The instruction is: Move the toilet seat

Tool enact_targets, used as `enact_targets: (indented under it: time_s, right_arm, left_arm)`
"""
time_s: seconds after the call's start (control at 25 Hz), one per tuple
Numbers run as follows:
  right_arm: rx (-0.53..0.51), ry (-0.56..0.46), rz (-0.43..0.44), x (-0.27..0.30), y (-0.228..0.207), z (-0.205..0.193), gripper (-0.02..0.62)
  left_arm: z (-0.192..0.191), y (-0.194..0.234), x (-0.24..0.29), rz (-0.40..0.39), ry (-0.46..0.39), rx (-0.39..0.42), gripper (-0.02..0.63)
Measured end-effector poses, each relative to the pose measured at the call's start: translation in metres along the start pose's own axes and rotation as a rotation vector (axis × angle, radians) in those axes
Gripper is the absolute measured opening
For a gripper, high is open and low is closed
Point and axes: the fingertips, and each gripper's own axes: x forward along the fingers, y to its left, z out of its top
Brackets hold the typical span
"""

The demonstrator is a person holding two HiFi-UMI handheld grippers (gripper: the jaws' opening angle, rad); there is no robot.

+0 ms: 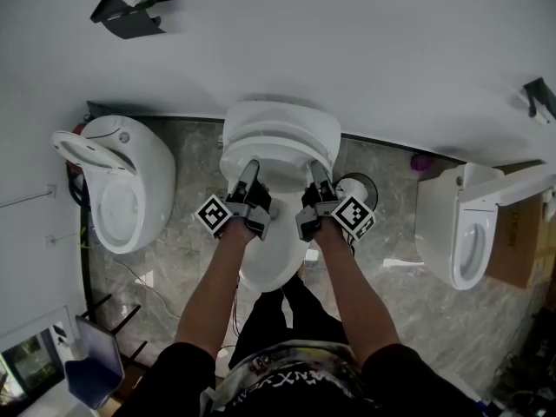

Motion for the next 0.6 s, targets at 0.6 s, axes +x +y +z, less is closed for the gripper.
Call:
enact_targets:
  time_s: [0.6]
  right_arm:
    - [0.006,-0.012,-0.048,0.019,-0.017,0.016,0.055]
  left_arm:
    - [0.035,0.003,0.03,0.021,-0.02,0.084,0.083]
